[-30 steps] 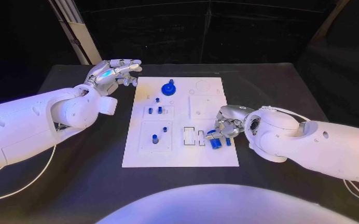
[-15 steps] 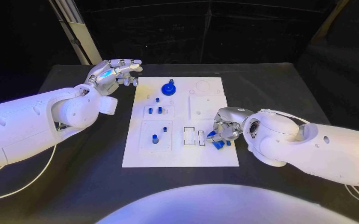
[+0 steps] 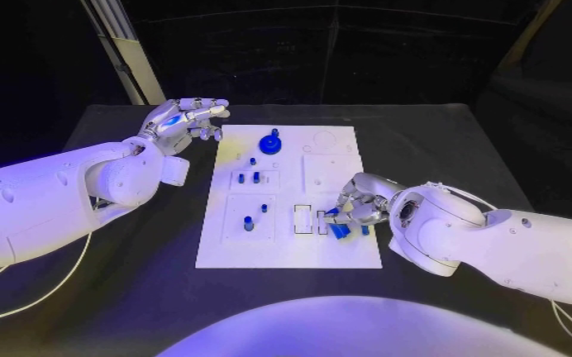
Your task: Assemble the parts on the task board
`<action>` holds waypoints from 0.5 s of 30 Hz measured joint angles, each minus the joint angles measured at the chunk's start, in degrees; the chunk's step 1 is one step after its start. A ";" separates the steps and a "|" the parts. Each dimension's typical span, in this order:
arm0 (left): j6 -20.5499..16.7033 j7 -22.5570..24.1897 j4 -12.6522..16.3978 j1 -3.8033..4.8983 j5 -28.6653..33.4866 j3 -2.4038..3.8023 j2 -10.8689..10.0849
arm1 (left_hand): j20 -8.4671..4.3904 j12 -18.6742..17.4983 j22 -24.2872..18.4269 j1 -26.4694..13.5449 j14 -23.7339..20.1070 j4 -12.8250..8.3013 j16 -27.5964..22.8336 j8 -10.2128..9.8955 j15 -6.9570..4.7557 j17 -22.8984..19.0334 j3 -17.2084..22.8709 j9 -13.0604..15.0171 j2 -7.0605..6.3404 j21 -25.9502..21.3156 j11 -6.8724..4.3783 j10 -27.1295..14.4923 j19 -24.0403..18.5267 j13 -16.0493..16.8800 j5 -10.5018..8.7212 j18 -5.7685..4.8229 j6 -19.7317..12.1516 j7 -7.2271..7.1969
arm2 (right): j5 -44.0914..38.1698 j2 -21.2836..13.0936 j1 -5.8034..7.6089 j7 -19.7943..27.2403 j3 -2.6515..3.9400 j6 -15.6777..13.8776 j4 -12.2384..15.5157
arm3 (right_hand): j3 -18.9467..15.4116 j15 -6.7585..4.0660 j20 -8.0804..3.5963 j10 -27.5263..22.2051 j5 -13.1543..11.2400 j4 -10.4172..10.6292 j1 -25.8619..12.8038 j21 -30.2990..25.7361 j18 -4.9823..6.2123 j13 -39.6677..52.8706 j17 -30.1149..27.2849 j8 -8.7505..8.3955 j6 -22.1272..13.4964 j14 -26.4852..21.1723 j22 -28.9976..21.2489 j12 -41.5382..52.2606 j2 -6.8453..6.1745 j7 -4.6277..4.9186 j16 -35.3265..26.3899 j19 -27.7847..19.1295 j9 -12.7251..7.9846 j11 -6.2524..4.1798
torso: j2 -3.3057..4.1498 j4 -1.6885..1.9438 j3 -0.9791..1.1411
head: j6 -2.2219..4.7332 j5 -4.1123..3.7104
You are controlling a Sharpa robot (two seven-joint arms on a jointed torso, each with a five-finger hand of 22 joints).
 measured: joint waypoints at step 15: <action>0.66 -0.83 -0.05 0.00 0.00 -0.07 0.13 | 0.00 0.00 -0.05 0.00 -0.42 -0.16 0.00 0.00 -0.01 -0.33 -0.16 0.00 0.00 0.00 0.01 -0.41 0.00 -0.04 0.00 0.00 0.00 0.00 | 5.21 3.89 0.06 -0.09 0.03 -2.97 -1.08 | -0.02 0.00 -0.20 0.49 0.98 0.02 0.00 0.33 -0.84 0.52 0.00 -0.48 0.32 -0.01 0.46 0.00 0.00 0.32 0.23 0.20 0.00 -0.49 | 0.10 0.01 -0.05 | 0.23 0.82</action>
